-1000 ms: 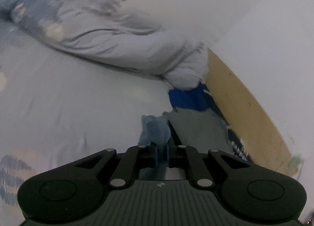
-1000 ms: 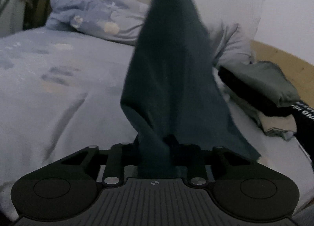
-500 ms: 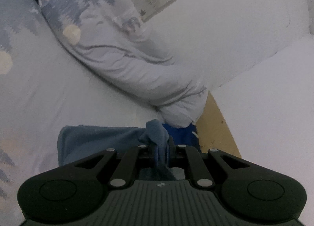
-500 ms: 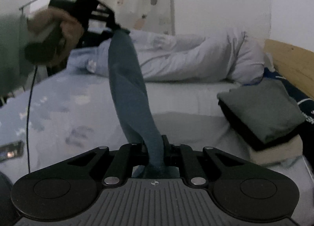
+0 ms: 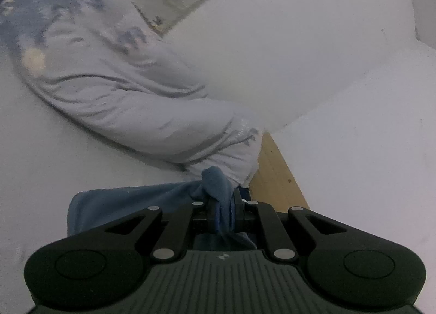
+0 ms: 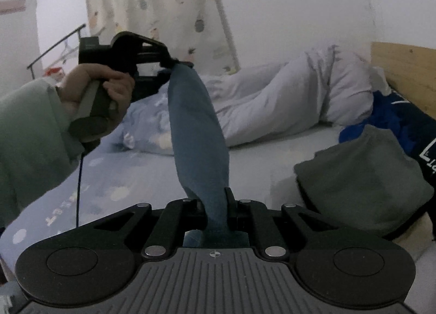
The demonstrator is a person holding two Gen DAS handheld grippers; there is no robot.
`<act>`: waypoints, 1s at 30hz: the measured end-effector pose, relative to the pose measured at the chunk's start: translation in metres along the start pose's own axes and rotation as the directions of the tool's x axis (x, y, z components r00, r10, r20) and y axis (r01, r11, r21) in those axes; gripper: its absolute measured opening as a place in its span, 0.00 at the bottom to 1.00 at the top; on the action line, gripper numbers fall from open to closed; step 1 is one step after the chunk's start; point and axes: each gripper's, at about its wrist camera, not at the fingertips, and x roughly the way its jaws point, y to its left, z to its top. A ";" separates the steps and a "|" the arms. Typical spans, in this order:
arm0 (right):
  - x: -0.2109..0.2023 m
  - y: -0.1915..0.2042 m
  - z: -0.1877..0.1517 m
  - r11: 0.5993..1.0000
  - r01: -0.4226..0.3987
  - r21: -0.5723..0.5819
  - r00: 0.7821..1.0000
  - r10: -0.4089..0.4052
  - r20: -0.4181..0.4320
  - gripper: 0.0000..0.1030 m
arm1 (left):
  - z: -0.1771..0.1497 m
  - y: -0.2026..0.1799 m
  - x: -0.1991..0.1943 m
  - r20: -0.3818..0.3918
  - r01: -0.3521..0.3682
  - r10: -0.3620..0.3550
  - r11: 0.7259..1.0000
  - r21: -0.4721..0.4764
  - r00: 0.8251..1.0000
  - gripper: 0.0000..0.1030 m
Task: Fold clothes
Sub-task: 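Carry the shirt with both grippers and lay it on the green clothes stack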
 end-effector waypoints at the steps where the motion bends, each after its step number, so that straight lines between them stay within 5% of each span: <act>1: 0.002 -0.010 0.004 1.000 0.002 0.010 1.000 -0.002 0.001 0.11 | 0.001 -0.006 0.010 0.000 0.002 -0.002 1.000 0.004 1.000 0.10; 14: 0.022 -0.185 0.042 0.973 0.052 0.225 0.997 -0.063 0.043 0.11 | -0.061 -0.100 0.229 -0.123 -0.104 0.121 0.985 0.138 0.985 0.10; 23: 0.038 -0.318 0.005 0.882 0.129 0.452 0.989 -0.146 0.004 0.12 | -0.156 -0.129 0.360 -0.186 -0.166 0.244 0.919 0.359 0.952 0.13; 25: 0.042 -0.341 -0.012 0.847 0.123 0.518 0.989 -0.148 0.008 0.14 | -0.172 -0.131 0.377 -0.196 -0.120 0.216 0.903 0.412 0.956 0.31; 29: 0.045 -0.373 -0.039 0.819 0.105 0.565 0.990 -0.138 0.016 0.22 | -0.193 -0.135 0.374 -0.184 0.031 0.084 0.834 0.550 0.979 0.97; 30: 0.043 -0.378 -0.043 0.819 0.117 0.562 0.988 -0.152 0.016 0.33 | -0.194 -0.134 0.367 -0.161 0.044 0.060 0.819 0.572 0.985 1.00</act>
